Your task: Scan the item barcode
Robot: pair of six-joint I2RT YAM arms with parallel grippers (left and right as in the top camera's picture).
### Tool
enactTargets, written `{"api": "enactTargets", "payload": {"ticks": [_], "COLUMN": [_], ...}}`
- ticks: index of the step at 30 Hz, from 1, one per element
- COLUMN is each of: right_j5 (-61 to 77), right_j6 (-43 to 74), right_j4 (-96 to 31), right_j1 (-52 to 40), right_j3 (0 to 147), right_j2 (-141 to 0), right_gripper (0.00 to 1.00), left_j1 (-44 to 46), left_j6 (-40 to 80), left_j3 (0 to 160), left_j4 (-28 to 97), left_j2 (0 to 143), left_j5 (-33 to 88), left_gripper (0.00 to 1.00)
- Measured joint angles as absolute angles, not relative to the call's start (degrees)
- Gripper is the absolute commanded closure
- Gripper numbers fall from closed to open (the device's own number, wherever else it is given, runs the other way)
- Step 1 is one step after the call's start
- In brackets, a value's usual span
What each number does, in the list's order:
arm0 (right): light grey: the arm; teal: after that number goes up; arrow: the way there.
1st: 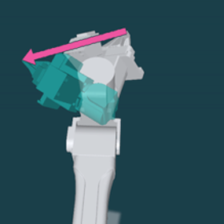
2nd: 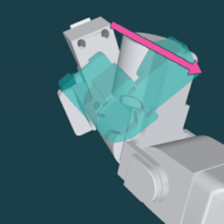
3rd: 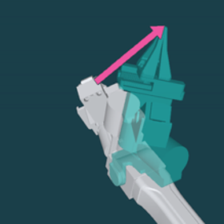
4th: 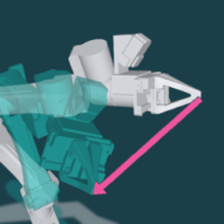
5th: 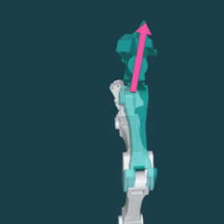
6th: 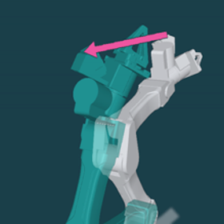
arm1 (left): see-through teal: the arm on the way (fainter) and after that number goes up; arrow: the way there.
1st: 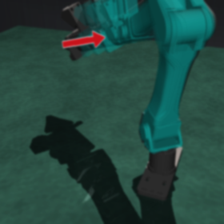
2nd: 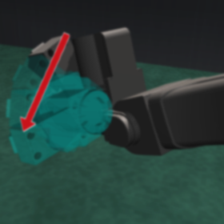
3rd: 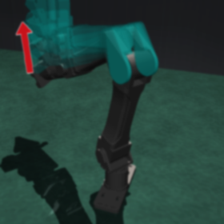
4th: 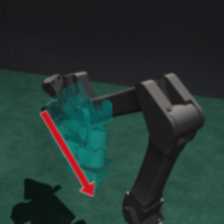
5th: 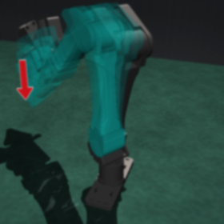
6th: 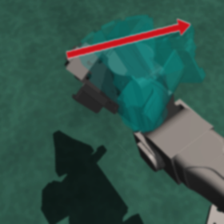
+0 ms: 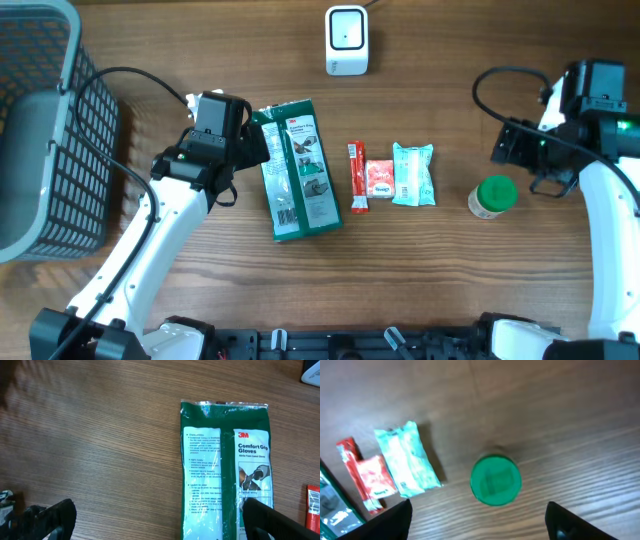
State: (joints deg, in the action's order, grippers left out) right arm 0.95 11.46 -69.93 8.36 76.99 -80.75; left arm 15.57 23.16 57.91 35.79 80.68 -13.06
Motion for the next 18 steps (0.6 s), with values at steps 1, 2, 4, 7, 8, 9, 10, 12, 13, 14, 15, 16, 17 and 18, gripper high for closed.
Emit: {"api": "enactTargets", "payload": {"ticks": [1,2,4,7,8,9,10,12,13,14,15,16,17,18], "right_j5": [1.0,1.0,1.0,1.0,1.0,1.0,1.0,1.0,1.0,1.0,1.0,1.0,1.0,1.0], "right_j6": [11.5,11.5,11.7,11.7,11.7,11.7,11.7,12.1,12.3,12.4,12.6,12.6,12.8,12.8], "right_j4": [-70.0,-70.1,-70.1,-69.7,-69.1,-68.6,-68.1,-66.9,-66.4,-66.0,-65.6,-65.3,-65.0,-64.4], "right_j1": [8.4,8.4,8.4,8.4,8.4,8.4,8.4,8.4,8.4,8.4,8.4,8.4,8.4,8.4], "right_j3": [76.5,75.7,74.1,70.9,69.8,68.9,68.2,66.8,66.4,66.0,65.5,65.0,64.6,64.0], "right_j2": [-81.2,-81.8,-83.3,-85.5,-86.3,-86.9,-87.7,-89.1,-89.8,-90.1,-90.4,-90.5,-90.7,-90.8], "right_gripper": [0.1,0.09,0.08,0.08,0.08,0.08,0.08,0.09,0.1,0.1,0.12,0.13,0.15,0.16], "left_j1": [15.6,15.6,15.6,15.6,15.6,15.6,15.6,15.6,15.6,15.6,15.6,15.6,15.6,15.6], "left_j6": [23.2,23.2,23.2,23.2,23.2,23.2,23.2,23.2,23.2,23.2,23.2,23.2,23.2,23.2], "left_j3": [57.9,57.9,57.9,57.9,57.9,57.9,57.9,57.9,57.9,57.9,57.9,57.9,57.9,57.9], "left_j4": [35.8,35.8,35.8,35.8,35.8,35.8,35.8,35.8,35.8,35.8,35.8,35.8,35.8,35.8], "left_j2": [80.7,80.7,80.7,80.7,80.7,80.7,80.7,80.7,80.7,80.7,80.7,80.7,80.7,80.7], "left_j5": [-13.1,-13.1,-13.1,-13.1,-13.1,-13.1,-13.1,-13.1,-13.1,-13.1,-13.1,-13.1,-13.1,-13.1], "left_gripper": [0.0,0.0,0.0,0.0,0.0,0.0,0.0,0.0,0.0,0.0,0.0,0.0,0.0,0.0]}}
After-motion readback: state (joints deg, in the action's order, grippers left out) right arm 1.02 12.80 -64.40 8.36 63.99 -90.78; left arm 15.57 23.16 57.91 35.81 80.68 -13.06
